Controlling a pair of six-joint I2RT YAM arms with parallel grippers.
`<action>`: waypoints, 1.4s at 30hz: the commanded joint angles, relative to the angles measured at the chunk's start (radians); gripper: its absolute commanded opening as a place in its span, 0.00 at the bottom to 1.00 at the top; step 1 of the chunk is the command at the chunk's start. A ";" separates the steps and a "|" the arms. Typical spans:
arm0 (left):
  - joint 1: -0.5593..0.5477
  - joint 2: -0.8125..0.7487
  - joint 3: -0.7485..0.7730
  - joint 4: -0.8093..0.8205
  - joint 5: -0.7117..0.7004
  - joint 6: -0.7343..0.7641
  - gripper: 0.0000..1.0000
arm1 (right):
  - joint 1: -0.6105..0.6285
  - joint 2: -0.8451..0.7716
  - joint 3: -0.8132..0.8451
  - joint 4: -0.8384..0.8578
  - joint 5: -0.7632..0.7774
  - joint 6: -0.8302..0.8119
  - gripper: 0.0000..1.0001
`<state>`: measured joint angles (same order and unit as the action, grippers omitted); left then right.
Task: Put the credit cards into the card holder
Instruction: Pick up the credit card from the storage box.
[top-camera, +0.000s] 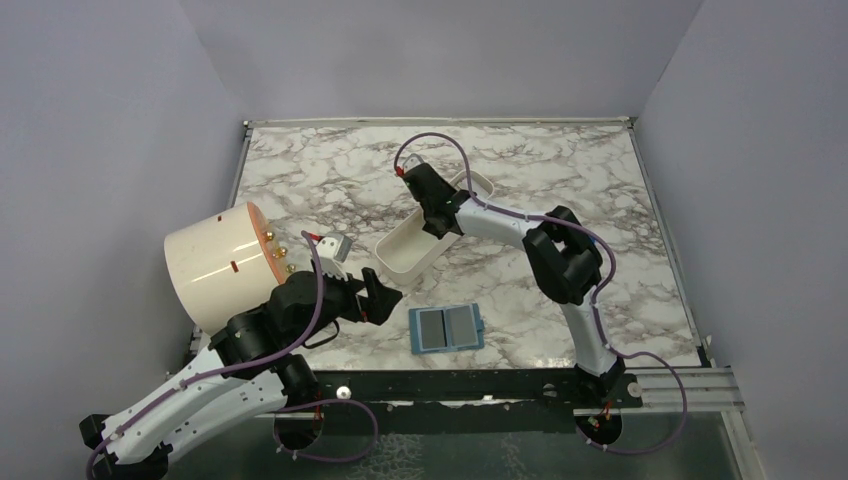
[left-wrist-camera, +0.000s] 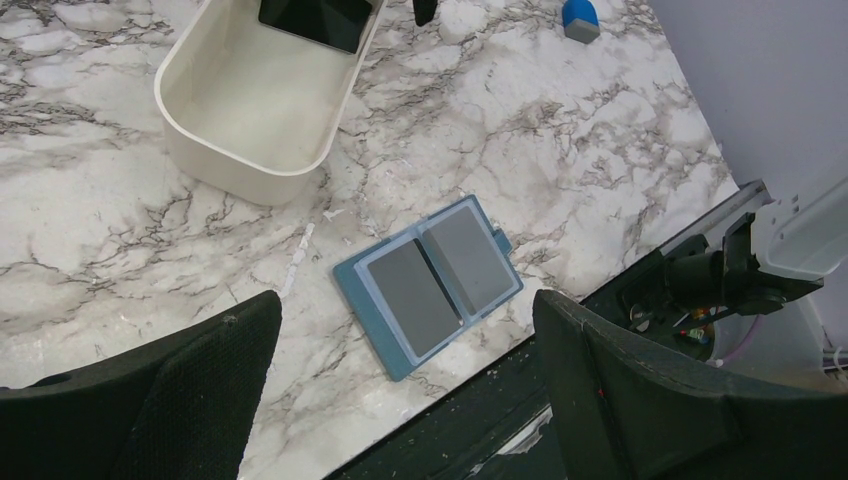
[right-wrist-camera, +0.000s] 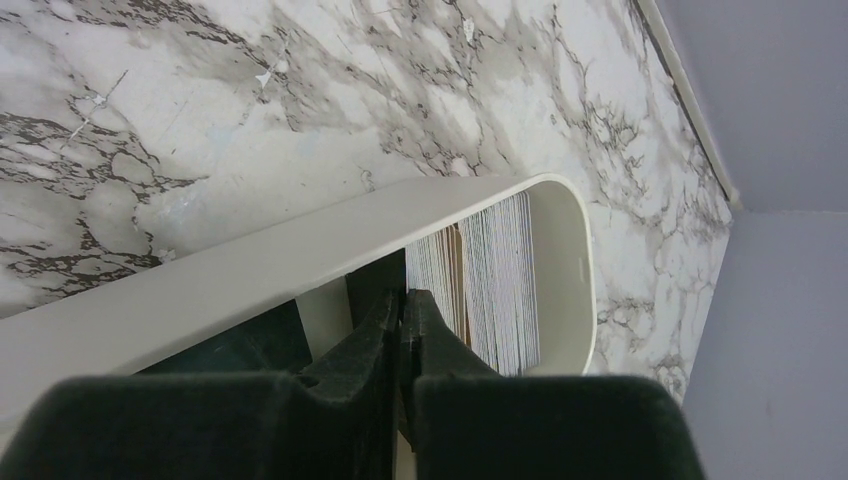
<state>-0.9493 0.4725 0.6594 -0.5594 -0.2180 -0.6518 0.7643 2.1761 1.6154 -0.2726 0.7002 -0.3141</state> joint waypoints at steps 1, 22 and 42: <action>0.000 0.003 -0.006 -0.006 -0.024 0.006 0.99 | -0.013 -0.073 0.006 -0.004 -0.026 0.005 0.01; -0.001 0.023 -0.015 0.000 -0.012 0.000 0.96 | -0.013 -0.193 -0.045 -0.068 -0.194 0.087 0.01; -0.001 0.093 -0.123 0.170 0.111 -0.136 0.84 | -0.013 -0.419 -0.236 -0.005 -0.428 0.355 0.01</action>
<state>-0.9493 0.5426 0.5800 -0.4900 -0.1711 -0.7193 0.7570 1.8126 1.4094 -0.3157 0.3603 -0.0586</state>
